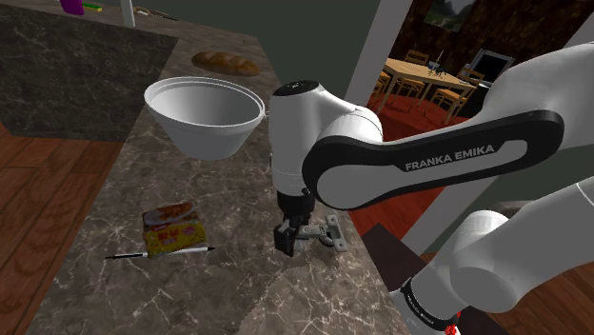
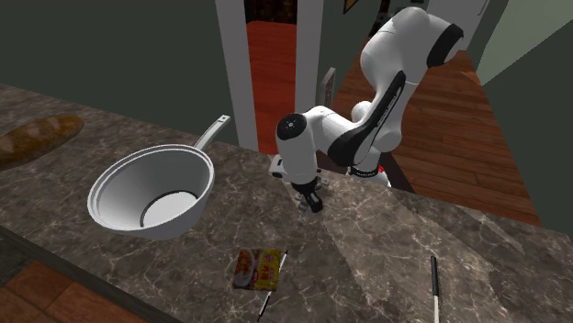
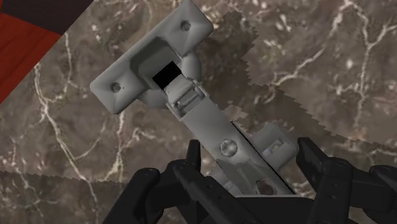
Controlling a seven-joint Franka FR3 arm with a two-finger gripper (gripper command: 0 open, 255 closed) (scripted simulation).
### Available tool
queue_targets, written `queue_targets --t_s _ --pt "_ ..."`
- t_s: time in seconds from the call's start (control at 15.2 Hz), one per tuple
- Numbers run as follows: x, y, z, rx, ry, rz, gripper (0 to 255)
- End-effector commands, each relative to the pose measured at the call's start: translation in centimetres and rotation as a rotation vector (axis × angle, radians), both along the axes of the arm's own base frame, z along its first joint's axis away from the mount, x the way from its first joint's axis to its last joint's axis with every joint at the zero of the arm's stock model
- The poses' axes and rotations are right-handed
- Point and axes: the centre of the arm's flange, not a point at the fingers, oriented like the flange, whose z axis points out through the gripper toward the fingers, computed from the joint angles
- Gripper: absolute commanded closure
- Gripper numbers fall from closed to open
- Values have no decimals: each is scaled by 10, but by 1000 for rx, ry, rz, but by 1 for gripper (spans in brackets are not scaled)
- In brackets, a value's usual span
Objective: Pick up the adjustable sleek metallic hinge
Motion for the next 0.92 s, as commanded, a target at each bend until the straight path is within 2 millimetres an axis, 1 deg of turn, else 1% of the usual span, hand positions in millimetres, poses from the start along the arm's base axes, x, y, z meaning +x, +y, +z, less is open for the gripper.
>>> queue_targets --t_s 0.0,0.73,0.86 --pt "-1 -1 11 0 0 0 255" --pt "-1 -1 69 0 0 0 255" --pt "-1 -1 70 0 0 0 255"
